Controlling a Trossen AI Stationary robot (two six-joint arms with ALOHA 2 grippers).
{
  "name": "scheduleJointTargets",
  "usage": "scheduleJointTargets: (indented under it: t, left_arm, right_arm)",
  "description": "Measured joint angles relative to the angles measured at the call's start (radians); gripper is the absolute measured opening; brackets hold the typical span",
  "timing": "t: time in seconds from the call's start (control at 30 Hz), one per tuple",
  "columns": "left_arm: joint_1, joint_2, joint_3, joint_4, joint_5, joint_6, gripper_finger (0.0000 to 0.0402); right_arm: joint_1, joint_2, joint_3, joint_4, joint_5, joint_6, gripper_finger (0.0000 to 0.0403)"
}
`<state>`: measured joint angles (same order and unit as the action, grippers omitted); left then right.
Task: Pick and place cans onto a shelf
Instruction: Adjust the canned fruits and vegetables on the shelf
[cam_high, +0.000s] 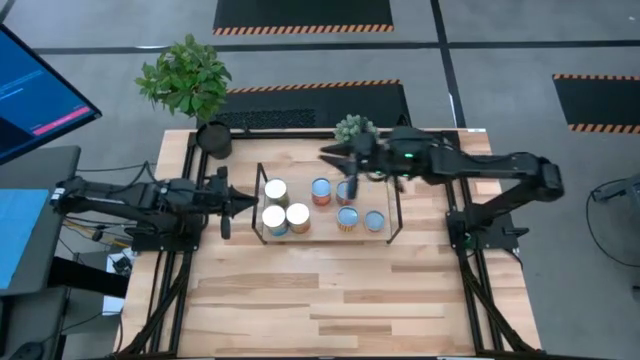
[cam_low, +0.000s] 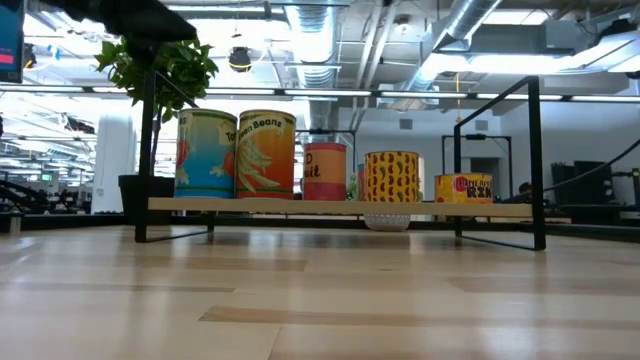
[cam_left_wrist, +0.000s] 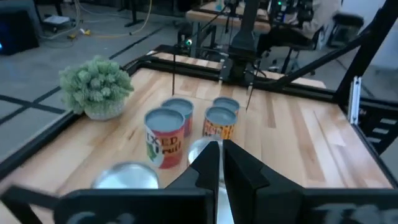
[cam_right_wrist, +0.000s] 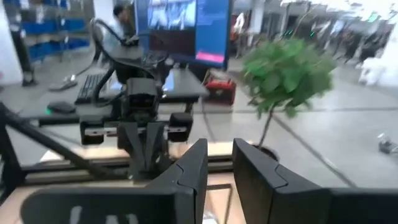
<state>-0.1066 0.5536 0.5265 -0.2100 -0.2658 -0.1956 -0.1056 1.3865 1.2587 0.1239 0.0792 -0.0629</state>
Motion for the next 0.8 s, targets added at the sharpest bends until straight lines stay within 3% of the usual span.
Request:
scheduleJointTargets:
  t: [0.37,0.6,0.8]
  left_arm:
    - [0.0,-0.103,-0.069,-0.044,-0.001,-0.023,0.0008]
    - [0.0,-0.118,-0.07,-0.139,0.112,-0.035,0.0008]
    - [0.0,-0.129,-0.074,-0.162,0.097,-0.039,0.0008]
  right_arm:
    - [0.021,0.352,0.336,-0.395,-0.014,-0.01,0.0101]
    - [0.079,0.454,0.401,-0.537,-0.031,0.155,0.0101]
    - [0.118,0.504,0.401,-0.573,-0.029,0.258,0.0088]
